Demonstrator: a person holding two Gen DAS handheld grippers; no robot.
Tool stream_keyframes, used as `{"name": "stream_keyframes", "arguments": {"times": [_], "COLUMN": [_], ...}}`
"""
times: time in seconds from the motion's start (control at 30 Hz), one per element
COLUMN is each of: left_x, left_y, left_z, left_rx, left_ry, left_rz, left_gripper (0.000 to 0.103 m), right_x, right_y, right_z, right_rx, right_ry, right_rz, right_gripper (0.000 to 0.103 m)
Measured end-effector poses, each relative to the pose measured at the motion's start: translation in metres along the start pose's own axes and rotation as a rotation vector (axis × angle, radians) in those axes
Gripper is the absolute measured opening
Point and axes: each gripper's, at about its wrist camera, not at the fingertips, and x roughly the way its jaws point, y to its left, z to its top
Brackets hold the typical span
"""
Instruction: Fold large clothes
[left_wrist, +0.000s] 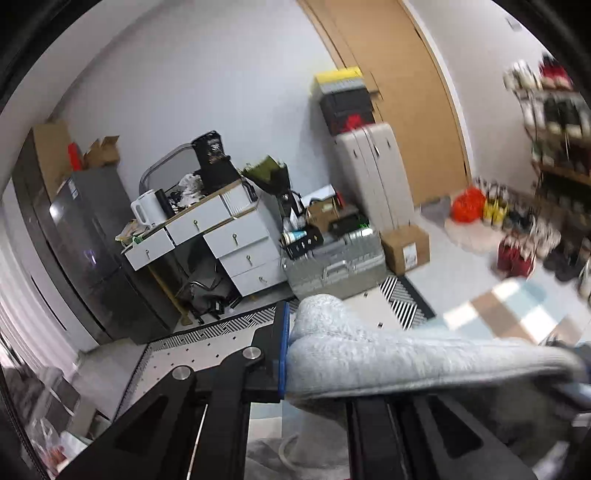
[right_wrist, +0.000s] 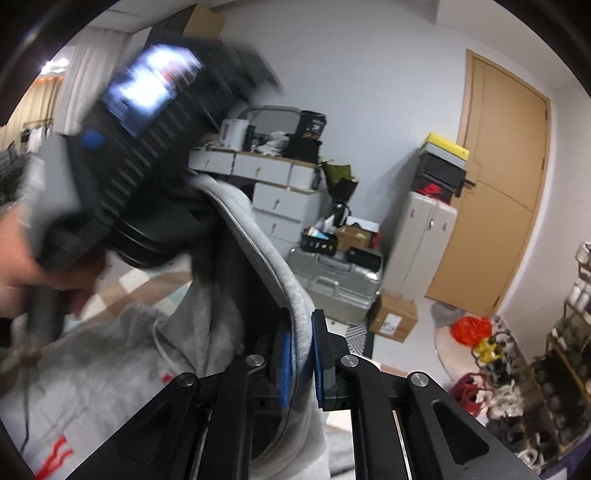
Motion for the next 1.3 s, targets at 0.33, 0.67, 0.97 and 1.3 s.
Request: {"name": "stream_keyframes", "arguments": {"times": [0.33,0.67,0.97,1.3], "left_x": [-0.013,0.0,-0.052,-0.086], "left_y": [0.039,0.032,0.059,0.017], "left_z": [0.001,-0.007,-0.049,-0.168], "left_rx": [-0.142,-0.184,-0.336,-0.246], "left_ry": [-0.001,-0.007,-0.045,0.203], "left_rz": [-0.077,-0.077,-0.225,-0.438], "left_gripper": [0.004,0.004,0.004,0.004], "right_x": [0.041,-0.001,-0.085,-0.126], "right_y": [-0.008,-0.032,-0.002,0.055], "right_z": [-0.004,0.072,0.028,-0.131], "right_rx": [0.207,0.057,0.018,0.071], "right_ry": [0.188,-0.09,-0.205,0.077], "right_rz": [0.036,-0.286,-0.074,0.171], "right_gripper": [0.014,0.008,0.008,0.008]}}
